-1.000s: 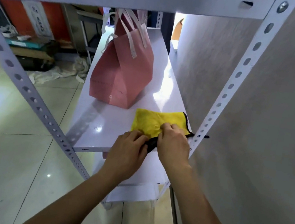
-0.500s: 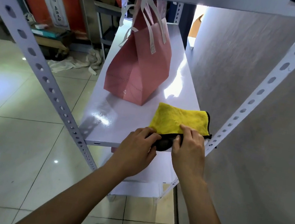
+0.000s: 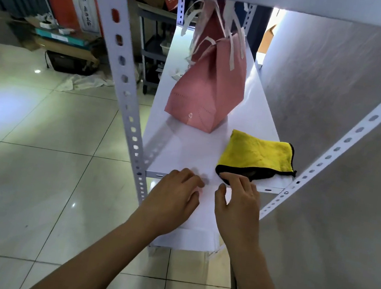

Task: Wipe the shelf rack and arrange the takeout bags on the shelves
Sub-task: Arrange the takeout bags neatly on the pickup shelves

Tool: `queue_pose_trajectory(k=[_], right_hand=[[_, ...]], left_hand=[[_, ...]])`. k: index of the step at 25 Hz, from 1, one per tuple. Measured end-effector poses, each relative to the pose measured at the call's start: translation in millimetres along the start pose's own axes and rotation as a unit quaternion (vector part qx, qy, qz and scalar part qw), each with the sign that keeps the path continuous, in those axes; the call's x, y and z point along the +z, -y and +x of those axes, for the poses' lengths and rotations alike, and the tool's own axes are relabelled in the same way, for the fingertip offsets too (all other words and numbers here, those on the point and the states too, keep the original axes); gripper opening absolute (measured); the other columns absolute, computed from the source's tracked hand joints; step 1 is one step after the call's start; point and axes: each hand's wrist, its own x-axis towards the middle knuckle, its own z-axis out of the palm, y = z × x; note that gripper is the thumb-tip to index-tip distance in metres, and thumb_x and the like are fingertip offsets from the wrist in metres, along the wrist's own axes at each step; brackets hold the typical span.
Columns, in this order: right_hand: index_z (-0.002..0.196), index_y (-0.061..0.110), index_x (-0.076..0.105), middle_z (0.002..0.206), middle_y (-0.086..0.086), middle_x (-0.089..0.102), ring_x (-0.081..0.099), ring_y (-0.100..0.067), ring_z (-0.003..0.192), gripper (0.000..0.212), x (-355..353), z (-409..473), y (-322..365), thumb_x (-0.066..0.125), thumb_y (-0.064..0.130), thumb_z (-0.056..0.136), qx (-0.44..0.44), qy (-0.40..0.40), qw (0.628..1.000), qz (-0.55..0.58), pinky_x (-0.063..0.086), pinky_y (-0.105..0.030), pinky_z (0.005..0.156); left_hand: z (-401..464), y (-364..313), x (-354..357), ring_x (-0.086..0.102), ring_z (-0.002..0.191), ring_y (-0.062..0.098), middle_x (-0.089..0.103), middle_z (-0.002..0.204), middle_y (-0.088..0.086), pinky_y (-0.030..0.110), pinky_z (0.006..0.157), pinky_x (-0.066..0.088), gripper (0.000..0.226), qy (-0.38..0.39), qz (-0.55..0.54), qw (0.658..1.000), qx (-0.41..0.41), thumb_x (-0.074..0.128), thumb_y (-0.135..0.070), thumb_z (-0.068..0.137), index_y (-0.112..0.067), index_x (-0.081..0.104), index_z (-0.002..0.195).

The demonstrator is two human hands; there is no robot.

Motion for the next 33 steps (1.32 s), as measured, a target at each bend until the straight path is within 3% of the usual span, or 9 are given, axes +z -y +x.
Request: queue_pose_trajectory(k=[4,8,12,15,19,28,33], right_hand=[[0.115,0.016,0.068,0.113,-0.002,0.067,0.06,-0.027,0.103,0.025,23,-24,44,0.063,0.009,0.091,-0.011,0.012,1.0,0.015,0.051,-0.04,0.087],[0.113,0.018,0.068,0.113,0.0,0.068,0.061,-0.025,0.098,0.023,53,-54,100,0.062,0.01,0.092,-0.005,0.036,0.999,0.016,0.049,-0.038,0.085],[0.117,0.021,0.067,0.119,0.002,0.068,0.06,-0.02,0.106,0.024,88,-83,156,0.061,0.014,0.094,0.015,0.054,0.998,0.031,0.047,-0.035,0.095],[0.119,0.024,0.065,0.118,0.005,0.065,0.058,-0.017,0.108,0.026,116,-97,200,0.059,0.016,0.095,0.017,0.071,0.996,0.059,0.044,-0.032,0.096],[0.122,0.024,0.062,0.12,0.005,0.062,0.059,-0.018,0.108,0.028,153,-94,251,0.058,0.016,0.096,-0.004,0.112,0.991,0.074,0.049,-0.037,0.094],[0.124,0.026,0.061,0.118,0.006,0.061,0.059,-0.015,0.107,0.029,267,-2,322,0.058,0.019,0.096,-0.022,0.127,0.986,0.101,0.048,-0.033,0.092],[0.124,0.032,0.059,0.122,0.008,0.059,0.058,-0.014,0.109,0.029,341,79,346,0.056,0.024,0.096,0.024,0.129,0.982,0.133,0.045,-0.027,0.086]], left_hand=[[-41,31,-31,0.061,0.103,0.021,0.066,0.119,0.0,0.034,0.088,0.052,0.023,-0.021,0.001,1.0,-0.008,0.053,-0.021,0.098,-0.018,0.067,0.116],[-85,76,-65,0.06,0.101,0.02,0.066,0.116,-0.001,0.025,0.082,0.043,0.024,-0.032,0.001,0.999,-0.029,0.052,-0.024,0.098,-0.02,0.066,0.118],[-127,130,-100,0.06,0.102,0.021,0.065,0.117,-0.002,0.035,0.089,0.048,0.027,-0.033,0.003,0.999,-0.041,0.05,-0.025,0.099,-0.022,0.064,0.122],[-151,170,-126,0.06,0.101,0.022,0.064,0.116,-0.002,0.038,0.09,0.046,0.027,-0.053,0.005,0.997,-0.063,0.051,-0.025,0.099,-0.022,0.064,0.122],[-171,215,-158,0.058,0.101,0.022,0.063,0.113,-0.002,0.039,0.091,0.045,0.026,-0.074,-0.004,0.993,-0.094,0.053,-0.025,0.098,-0.021,0.063,0.122],[-116,337,-223,0.057,0.107,0.022,0.063,0.117,-0.002,0.038,0.094,0.043,0.027,-0.089,0.01,0.988,-0.127,0.052,-0.024,0.099,-0.02,0.063,0.124],[-43,408,-255,0.057,0.107,0.023,0.063,0.118,-0.001,0.039,0.094,0.044,0.028,-0.05,0.032,0.99,-0.128,0.05,-0.024,0.1,-0.02,0.061,0.125]])
